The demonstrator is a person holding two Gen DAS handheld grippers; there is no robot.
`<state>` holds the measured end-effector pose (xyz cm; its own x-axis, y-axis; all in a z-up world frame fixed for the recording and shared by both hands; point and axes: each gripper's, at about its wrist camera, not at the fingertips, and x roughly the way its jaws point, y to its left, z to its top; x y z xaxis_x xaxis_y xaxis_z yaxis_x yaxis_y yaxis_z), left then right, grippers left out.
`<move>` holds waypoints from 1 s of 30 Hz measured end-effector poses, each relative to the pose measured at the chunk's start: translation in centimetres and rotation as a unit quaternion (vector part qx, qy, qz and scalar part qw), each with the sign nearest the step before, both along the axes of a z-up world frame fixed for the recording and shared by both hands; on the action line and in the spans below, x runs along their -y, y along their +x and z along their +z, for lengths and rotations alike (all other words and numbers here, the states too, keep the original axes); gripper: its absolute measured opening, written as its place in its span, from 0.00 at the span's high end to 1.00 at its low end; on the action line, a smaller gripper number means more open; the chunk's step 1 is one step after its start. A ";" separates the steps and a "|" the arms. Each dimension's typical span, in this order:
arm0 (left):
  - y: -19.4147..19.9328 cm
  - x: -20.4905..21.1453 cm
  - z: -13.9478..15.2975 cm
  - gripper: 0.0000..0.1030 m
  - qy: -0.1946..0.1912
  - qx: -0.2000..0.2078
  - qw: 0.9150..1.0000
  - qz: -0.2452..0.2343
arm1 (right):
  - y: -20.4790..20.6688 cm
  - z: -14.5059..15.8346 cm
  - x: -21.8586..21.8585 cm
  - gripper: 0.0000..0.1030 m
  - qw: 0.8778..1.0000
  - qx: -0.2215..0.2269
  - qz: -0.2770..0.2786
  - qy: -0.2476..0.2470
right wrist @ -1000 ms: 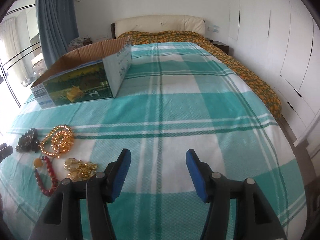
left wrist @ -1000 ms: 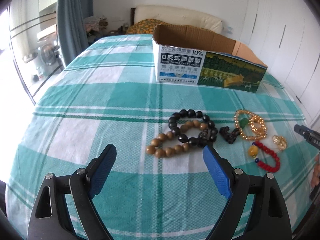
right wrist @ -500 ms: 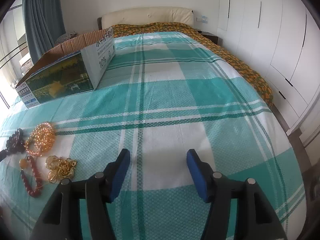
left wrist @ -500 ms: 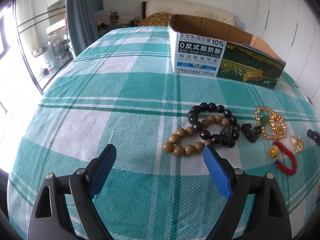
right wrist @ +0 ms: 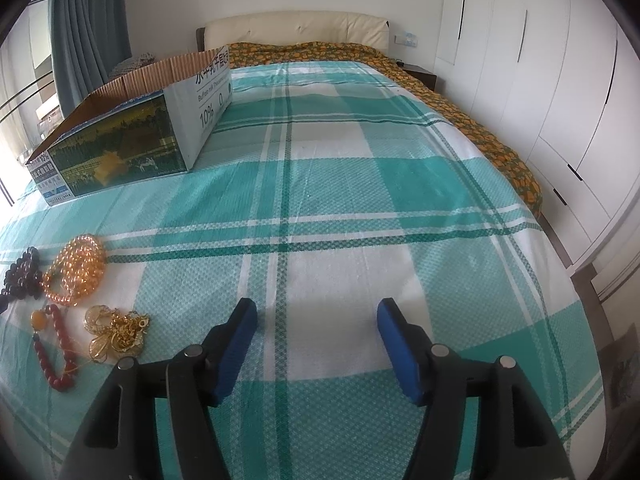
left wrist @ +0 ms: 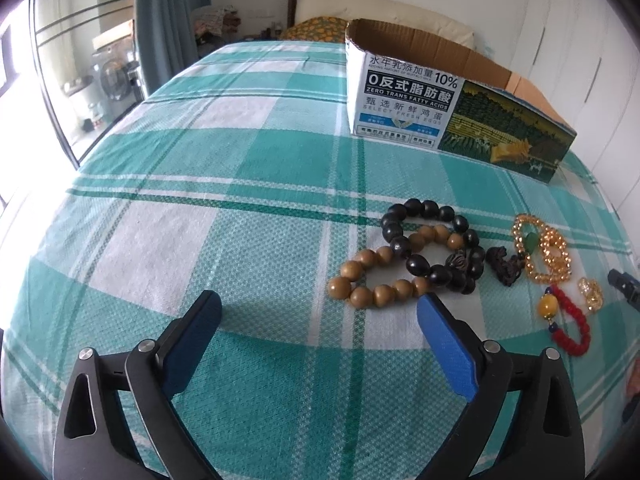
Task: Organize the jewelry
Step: 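Move both tools back over the black and wooden bead bracelet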
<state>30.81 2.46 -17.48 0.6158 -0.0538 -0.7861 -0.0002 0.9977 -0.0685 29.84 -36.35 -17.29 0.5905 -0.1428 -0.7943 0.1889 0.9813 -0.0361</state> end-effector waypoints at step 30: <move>1.6 -1.2 0.1 0.04 -0.042 0.008 0.999 0.023 | 0.0 -0.1 0.1 0.36 1.000 0.000 0.000 0.001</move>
